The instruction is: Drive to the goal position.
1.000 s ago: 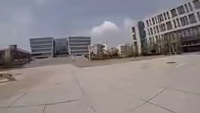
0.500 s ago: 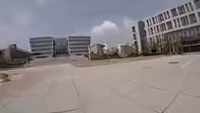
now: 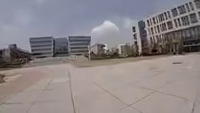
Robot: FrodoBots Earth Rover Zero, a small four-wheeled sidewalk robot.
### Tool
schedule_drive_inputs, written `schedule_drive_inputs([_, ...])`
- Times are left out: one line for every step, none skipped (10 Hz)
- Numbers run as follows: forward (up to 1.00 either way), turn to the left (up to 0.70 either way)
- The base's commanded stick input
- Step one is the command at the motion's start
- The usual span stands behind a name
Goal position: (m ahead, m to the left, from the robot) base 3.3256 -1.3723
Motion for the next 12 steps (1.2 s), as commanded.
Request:
schedule_drive_inputs([0.7, -0.35])
schedule_drive_inputs([0.7, -0.26])
schedule_drive_inputs([0.7, -0.16])
schedule_drive_inputs([0.7, -0.06])
schedule_drive_inputs([0.7, 0.0])
schedule_drive_inputs([0.7, 0.0])
schedule_drive_inputs([0.7, 0.0])
schedule_drive_inputs([0.7, 0.0])
schedule_drive_inputs([0.7, 0.0])
schedule_drive_inputs([0.7, 0.0])
schedule_drive_inputs([0.7, 0.0])
schedule_drive_inputs([0.7, 0.0])
